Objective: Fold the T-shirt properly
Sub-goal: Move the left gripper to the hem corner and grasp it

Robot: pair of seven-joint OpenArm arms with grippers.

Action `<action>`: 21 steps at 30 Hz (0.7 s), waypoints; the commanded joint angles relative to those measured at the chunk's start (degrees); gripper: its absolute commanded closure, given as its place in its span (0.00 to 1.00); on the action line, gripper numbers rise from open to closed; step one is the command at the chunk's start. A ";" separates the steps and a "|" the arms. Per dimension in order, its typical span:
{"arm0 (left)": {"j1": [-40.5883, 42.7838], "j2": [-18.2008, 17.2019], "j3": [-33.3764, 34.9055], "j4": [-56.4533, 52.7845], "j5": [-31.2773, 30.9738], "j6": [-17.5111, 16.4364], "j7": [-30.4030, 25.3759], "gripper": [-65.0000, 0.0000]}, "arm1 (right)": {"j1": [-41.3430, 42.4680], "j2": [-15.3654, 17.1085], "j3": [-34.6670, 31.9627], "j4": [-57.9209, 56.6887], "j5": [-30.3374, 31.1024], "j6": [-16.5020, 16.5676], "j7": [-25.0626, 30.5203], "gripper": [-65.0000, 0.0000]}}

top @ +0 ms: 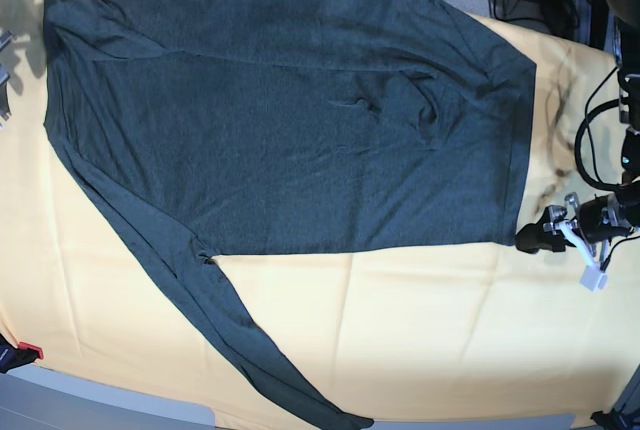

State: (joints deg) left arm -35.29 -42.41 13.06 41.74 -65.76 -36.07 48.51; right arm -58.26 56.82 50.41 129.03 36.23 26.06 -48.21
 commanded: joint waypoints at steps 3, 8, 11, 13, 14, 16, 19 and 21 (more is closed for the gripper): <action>-1.64 -0.98 -0.76 0.52 2.73 2.45 -4.22 0.42 | 0.15 0.96 0.74 0.35 -0.48 -0.59 1.38 0.48; 0.26 0.59 -0.76 0.50 7.37 8.33 -8.61 0.42 | 0.17 0.94 0.74 0.35 -0.50 -0.59 1.51 0.48; 1.64 2.27 -0.76 0.50 7.87 8.07 -7.30 0.42 | 0.22 0.96 0.74 0.35 -0.48 -0.59 1.90 0.48; 2.29 3.28 -0.74 0.52 7.85 6.36 -6.54 0.42 | 0.44 0.96 0.74 0.35 -0.48 -0.59 2.08 0.48; 2.47 3.76 -0.76 0.52 7.82 5.40 -5.88 0.42 | 0.83 0.94 0.74 0.35 -0.48 -0.59 2.05 0.48; 2.60 4.55 -0.74 0.52 6.75 2.71 -4.68 0.42 | 1.66 0.94 0.74 0.35 -0.46 -0.59 2.05 0.48; 2.56 4.94 -0.74 0.52 3.10 -1.05 -2.93 0.42 | 2.05 0.94 0.74 0.35 -0.42 -0.61 2.12 0.48; 2.56 4.96 -0.74 0.52 2.73 -1.79 -2.82 0.45 | 2.05 0.90 0.74 0.35 -0.35 -0.61 2.10 0.48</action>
State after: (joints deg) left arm -31.77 -36.67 12.36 41.93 -63.46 -37.98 44.62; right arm -56.34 56.80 50.41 129.03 36.25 26.04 -46.76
